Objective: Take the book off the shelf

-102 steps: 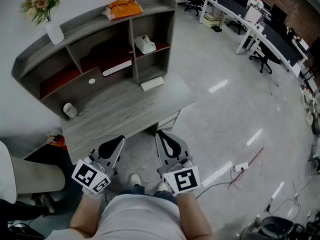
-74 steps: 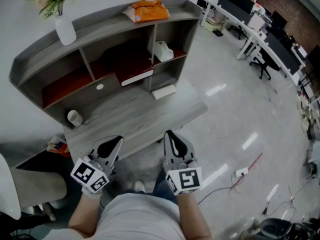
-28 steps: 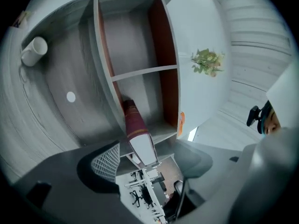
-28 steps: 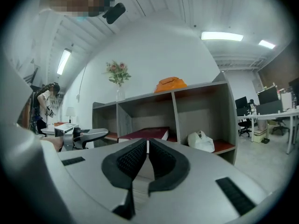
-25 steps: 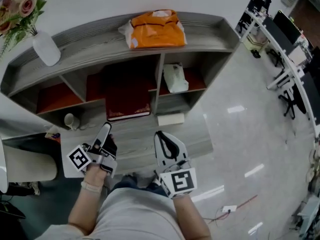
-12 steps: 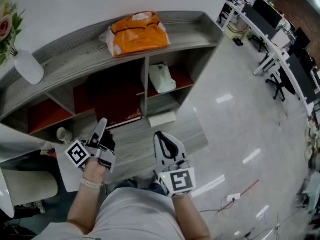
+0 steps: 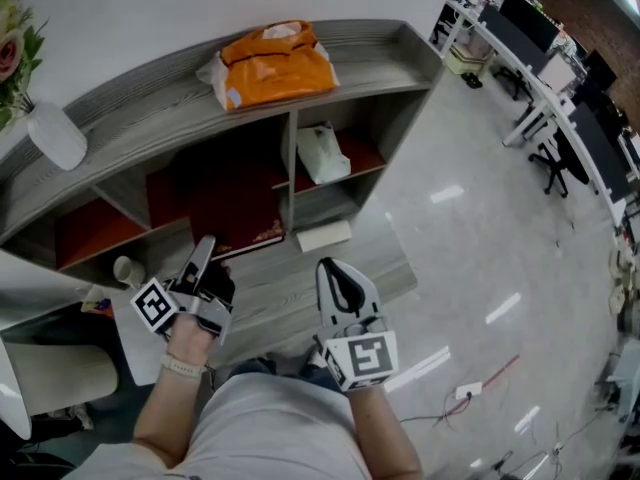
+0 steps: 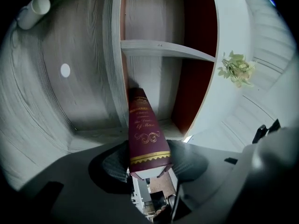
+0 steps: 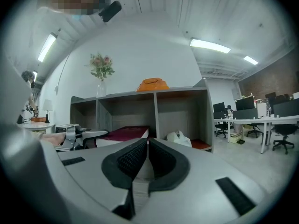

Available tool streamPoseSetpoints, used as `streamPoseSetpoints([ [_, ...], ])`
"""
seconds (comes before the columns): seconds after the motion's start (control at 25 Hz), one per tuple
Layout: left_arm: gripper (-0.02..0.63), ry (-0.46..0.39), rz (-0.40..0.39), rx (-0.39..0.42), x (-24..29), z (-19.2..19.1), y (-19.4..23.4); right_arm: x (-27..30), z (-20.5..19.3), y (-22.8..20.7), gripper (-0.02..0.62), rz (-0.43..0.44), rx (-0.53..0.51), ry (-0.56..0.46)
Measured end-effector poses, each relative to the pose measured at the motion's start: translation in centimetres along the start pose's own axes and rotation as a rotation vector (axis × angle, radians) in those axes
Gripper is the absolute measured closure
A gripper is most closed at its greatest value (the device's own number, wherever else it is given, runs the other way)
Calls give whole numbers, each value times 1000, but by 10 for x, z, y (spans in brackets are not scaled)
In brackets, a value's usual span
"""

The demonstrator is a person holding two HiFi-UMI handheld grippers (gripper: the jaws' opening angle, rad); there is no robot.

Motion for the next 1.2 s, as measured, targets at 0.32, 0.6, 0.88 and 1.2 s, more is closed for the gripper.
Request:
streamPoseSetpoints([
  [0.32, 371, 39, -29, 19, -25, -14, -6, -8, -7, -1, 571, 5, 20, 16],
  [0.6, 374, 68, -40, 1, -54, -36, -9, -23, -13, 1, 571, 7, 34, 7],
  [0.88, 374, 140, -45, -3, -74, -66, -9, -38, -19, -6, 571, -24, 59, 1],
  [1.2, 374, 300, -62, -39, -51, -101, -7, -62, -18, -22, 571, -117, 65, -8],
])
Point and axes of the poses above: the fingertips, and each gripper's own axes: x forward along the fingers, y to its left, z out of its top, the point moved 9 cm from there along -x, backward along the fingers, and after that the axes turned 3 degrees about z, right-handed, at the moved point
